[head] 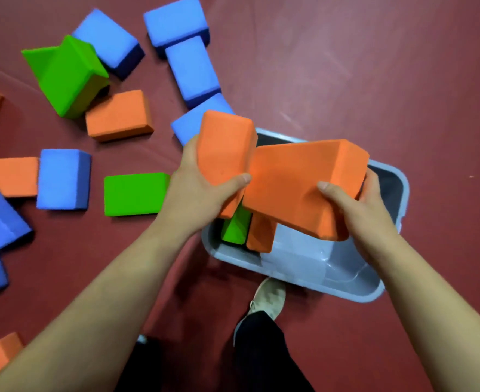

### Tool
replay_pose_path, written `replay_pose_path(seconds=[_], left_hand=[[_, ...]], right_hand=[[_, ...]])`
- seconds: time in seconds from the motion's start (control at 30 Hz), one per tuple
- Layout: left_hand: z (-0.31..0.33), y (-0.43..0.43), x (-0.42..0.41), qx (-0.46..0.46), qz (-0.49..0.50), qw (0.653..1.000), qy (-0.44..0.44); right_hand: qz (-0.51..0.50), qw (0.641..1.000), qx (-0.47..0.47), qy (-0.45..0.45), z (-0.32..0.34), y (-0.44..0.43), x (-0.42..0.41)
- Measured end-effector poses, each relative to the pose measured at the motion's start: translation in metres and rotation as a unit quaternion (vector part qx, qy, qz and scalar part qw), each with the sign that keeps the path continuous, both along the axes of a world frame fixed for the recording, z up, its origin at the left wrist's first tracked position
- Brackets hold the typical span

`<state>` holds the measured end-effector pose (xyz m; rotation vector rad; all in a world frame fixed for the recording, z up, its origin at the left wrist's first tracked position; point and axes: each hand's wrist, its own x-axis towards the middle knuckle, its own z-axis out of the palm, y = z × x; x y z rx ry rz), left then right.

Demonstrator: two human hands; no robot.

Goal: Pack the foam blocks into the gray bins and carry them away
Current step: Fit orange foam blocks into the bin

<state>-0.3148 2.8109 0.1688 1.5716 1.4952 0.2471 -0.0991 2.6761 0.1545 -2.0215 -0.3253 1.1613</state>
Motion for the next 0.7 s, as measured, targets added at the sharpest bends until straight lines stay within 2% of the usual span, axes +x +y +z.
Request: replay_pose_path(seconds=[0.2, 0.43, 0.7], left_hand=[[-0.046, 0.008, 0.052, -0.015, -0.052, 0.998, 0.015], [-0.101, 0.012, 0.048, -0.036, -0.066, 0.997, 0.009], [-0.152, 0.033, 0.054, -0.035, -0.077, 0.996, 0.013]], right_hand=[[-0.03, 0.999, 0.002, 0.009, -0.031, -0.011, 0.021], [-0.064, 0.998, 0.01, -0.018, -0.075, 0.005, -0.005], [-0.022, 0.998, -0.002, -0.066, -0.123, 0.052, -0.018]])
